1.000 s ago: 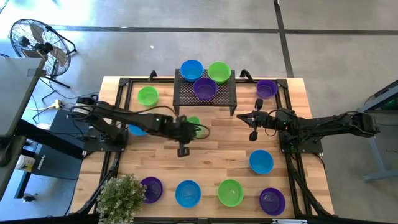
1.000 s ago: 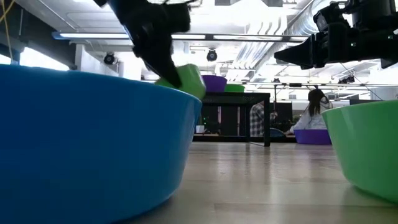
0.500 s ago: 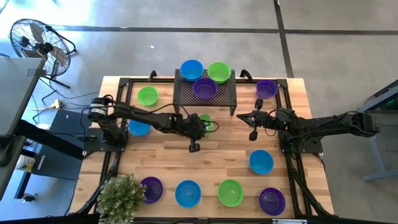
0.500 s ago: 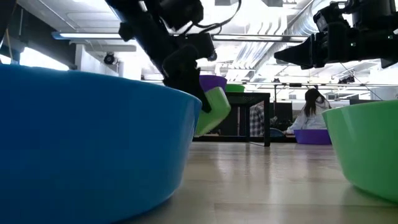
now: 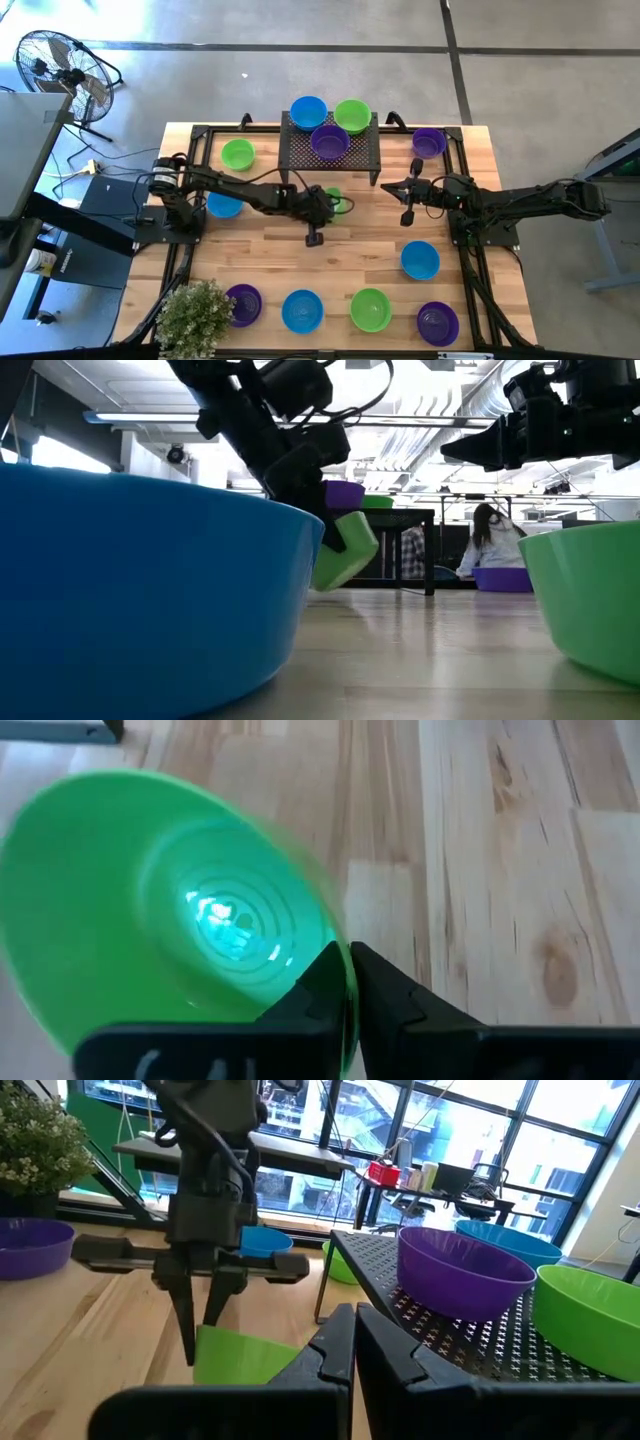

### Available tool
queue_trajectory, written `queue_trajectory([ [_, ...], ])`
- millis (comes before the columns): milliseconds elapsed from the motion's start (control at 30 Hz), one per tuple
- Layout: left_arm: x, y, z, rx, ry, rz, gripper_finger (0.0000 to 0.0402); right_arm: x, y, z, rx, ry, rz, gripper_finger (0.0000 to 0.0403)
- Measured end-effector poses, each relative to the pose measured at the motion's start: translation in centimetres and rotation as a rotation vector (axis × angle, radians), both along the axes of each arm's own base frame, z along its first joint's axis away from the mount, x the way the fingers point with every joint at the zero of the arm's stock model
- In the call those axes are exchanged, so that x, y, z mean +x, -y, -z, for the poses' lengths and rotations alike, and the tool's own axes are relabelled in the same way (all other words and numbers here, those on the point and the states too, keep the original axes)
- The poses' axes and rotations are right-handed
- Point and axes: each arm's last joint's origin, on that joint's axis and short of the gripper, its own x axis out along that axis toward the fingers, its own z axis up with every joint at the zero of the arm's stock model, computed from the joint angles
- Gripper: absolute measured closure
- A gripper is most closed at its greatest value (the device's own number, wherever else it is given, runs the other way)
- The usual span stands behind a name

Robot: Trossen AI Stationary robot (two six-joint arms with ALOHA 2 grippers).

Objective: Pick & Place Mini bowls
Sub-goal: Stack the middle green bowl on the green bowl on the shelf

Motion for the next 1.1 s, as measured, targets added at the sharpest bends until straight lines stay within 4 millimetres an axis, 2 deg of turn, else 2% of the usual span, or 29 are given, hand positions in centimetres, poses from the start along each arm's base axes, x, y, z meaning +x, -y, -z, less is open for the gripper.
queue_trajectory([
  [733, -0.1, 0.3, -0.6, -0.061, 0.021, 0.069, 0.0302, 0.0, 0.0, 0.0, 0.0, -0.001, 0.0, 0.0402],
  [833, -0.3, 0.3, -0.4, -0.068, -0.007, 0.075, 0.0317, 0.0, 0.0, 0.0, 0.0, -0.001, 0.0, 0.0401],
  [1033, -0.3, 0.2, 0.7, -0.046, -0.059, 0.053, 0.0388, 0.0, 0.0, 0.0, 0.0, -0.001, 0.0, 0.0401],
  [1100, -0.3, 0.2, 0.8, -0.041, -0.063, 0.049, 0.0396, 0.0, 0.0, 0.0, 0.0, -0.001, 0.0, 0.0401],
])
